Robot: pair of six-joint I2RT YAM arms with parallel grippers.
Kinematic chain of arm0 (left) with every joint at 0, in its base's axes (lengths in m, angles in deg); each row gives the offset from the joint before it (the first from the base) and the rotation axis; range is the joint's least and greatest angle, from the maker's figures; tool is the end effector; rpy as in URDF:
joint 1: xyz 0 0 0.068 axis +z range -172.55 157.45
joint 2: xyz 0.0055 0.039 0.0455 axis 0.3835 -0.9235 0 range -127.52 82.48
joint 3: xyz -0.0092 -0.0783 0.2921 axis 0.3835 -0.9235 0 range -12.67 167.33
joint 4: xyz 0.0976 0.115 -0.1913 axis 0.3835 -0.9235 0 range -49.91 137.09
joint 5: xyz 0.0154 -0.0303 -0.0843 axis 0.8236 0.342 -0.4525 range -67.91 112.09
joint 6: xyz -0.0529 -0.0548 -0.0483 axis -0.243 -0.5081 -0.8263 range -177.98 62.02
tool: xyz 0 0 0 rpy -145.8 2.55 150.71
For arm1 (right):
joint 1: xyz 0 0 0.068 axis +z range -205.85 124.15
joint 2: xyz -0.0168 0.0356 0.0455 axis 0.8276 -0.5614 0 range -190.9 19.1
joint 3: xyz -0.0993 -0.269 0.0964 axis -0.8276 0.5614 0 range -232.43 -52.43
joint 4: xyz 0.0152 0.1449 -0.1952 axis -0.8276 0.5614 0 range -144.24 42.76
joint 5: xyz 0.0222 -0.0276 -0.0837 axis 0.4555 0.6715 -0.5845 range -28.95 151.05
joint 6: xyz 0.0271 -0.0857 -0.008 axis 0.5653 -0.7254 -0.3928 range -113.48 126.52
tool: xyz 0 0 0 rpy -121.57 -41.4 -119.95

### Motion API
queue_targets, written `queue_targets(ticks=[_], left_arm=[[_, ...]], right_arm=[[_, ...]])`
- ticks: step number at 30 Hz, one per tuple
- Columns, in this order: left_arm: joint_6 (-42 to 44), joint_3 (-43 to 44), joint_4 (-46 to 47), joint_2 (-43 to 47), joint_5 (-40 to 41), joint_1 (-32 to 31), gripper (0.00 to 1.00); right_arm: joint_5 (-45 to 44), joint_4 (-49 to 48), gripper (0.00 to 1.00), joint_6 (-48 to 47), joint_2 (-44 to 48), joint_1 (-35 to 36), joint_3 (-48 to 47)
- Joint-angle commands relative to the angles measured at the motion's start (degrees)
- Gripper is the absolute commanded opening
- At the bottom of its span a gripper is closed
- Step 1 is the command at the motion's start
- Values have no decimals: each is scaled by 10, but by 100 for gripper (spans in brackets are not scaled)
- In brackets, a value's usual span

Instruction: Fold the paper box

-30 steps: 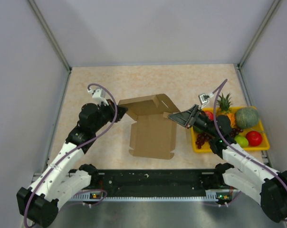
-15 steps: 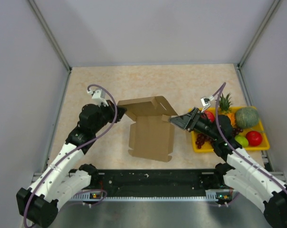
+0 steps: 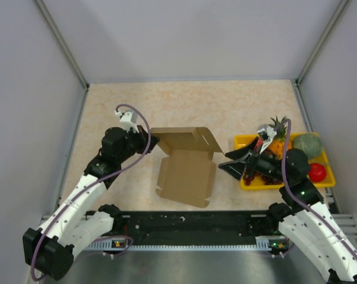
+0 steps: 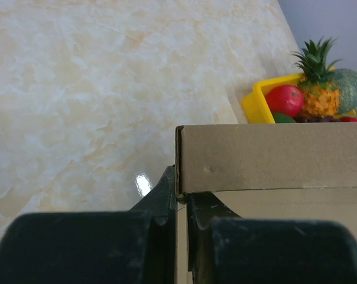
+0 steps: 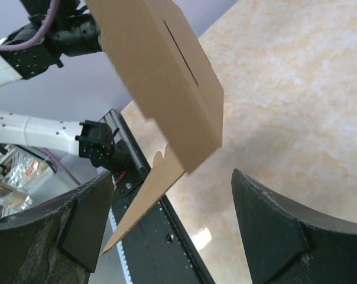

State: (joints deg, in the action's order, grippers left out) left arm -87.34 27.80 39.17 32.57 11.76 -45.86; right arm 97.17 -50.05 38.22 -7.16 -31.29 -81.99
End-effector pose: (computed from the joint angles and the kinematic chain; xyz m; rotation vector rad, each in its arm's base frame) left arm 0.1865 -0.0961 0.3153 0.0263 1.9476 -0.7913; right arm 0.0866 0.0918 0.3146 -0.4259 1.6797 1.2402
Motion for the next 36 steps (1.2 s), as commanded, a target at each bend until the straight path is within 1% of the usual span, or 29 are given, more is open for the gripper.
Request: queue_targets(ticks=[1,2,4,5,8,9,10,11,13,14,15,16,17,18,21,22,23,25,27,30,31,32,34,36], left_arm=[[30,15,32,-9,-93,12,0],[34,20,24,-12,-107,16,0],[40,28,12,-19,-135,23,0],[47,30,9,-22,-144,26,0],[57,38,5,-36,-198,40,0],[58,40,5,-40,-208,41,0],[61,39,8,-43,-228,41,0],[62,38,15,-45,-237,42,0],[60,32,26,-55,-265,43,0],[58,32,29,-59,-270,43,0],[55,30,32,-64,-277,43,0],[52,30,41,-72,-284,43,0],[51,30,47,-77,-302,43,0],[50,28,54,-82,-310,43,0],[42,25,71,-93,-319,44,0],[42,24,74,-95,-323,43,0],[42,26,75,-97,-326,43,0],[43,28,72,-99,-323,43,0],[44,33,59,-99,-305,43,0],[42,39,45,-98,-284,43,0],[39,40,41,-96,-277,43,0],[38,42,38,-95,-272,43,0],[36,43,29,-87,-251,43,0],[38,45,21,-78,-236,42,0]], right_arm=[[43,60,81,-84,-31,-5,-89],[10,86,81,-102,-27,-6,-102],[-3,129,83,-139,-20,-13,-131],[17,132,83,-143,-21,-27,-138],[64,126,84,-136,-48,-35,-177],[81,123,83,-134,-80,-35,-185],[126,122,83,-136,-98,-35,-193],[150,118,82,-140,-114,-35,-207],[215,93,81,-130,-151,-35,-211],[234,36,79,-96,-163,-35,-203],[251,2,76,-72,-171,-31,-197],[264,-22,74,-56,-185,-28,-190],[262,-37,73,-47,-188,-20,-183],[261,-57,67,-46,-192,-14,-181],[274,-101,56,-28,-215,-5,-175],[277,-106,56,-25,-222,7,-174],[275,-104,56,-29,-230,13,-175],[262,-107,65,-31,-231,25,-175],[246,-100,71,-42,-229,32,-174],[220,-91,72,-53,-233,49,-174],[195,-68,72,-62,-234,57,-174],[183,-64,72,-77,-233,69,-172],[144,-62,72,-81,-230,81,-167],[125,-82,72,-76,-229,100,-156]])
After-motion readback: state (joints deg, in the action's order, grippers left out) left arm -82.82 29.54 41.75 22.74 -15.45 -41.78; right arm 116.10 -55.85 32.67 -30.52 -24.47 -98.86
